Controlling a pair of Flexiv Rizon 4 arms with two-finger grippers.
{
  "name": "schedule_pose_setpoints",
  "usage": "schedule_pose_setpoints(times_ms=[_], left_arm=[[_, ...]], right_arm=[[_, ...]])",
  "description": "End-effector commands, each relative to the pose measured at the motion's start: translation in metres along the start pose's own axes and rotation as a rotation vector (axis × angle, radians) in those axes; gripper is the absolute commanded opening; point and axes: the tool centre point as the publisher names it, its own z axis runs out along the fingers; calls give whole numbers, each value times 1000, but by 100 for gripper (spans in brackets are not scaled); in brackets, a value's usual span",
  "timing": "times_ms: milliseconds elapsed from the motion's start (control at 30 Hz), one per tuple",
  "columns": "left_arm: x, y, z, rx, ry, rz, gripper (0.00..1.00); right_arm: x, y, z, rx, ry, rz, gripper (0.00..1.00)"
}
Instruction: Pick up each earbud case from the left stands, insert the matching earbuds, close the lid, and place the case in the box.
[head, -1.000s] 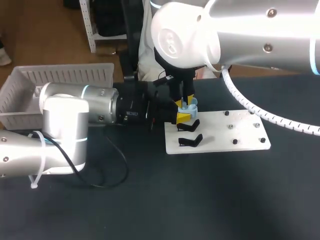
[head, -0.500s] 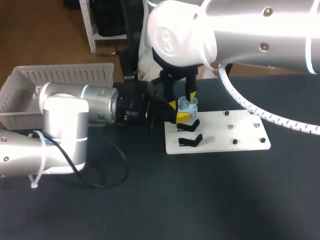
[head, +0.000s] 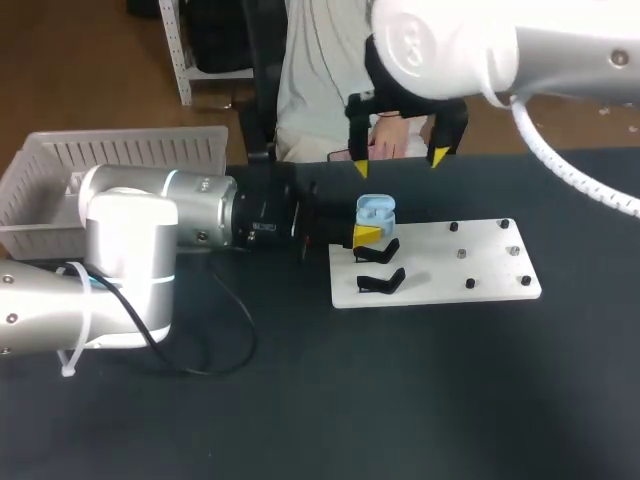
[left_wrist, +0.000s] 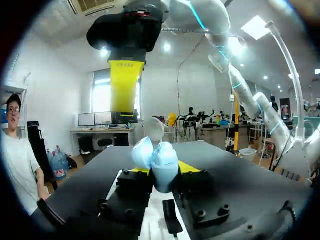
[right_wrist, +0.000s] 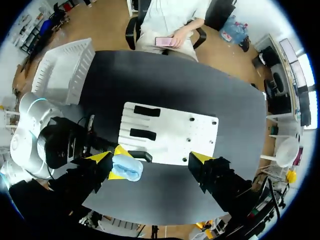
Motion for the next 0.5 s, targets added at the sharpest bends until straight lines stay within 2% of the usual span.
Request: schedule_pose_setpoints(times_ms=[33,233,500], left_arm=[[0,-2,0,-6,1,2,0],[0,-2,0,-6,1,2,0],[0,-2,0,-6,1,2,0]], right_arm=[[-1,-14,16,-14,-59,35,100],[-2,-20,33,-10,-13,56,100],[20,-18,42,-13,60,37,100]])
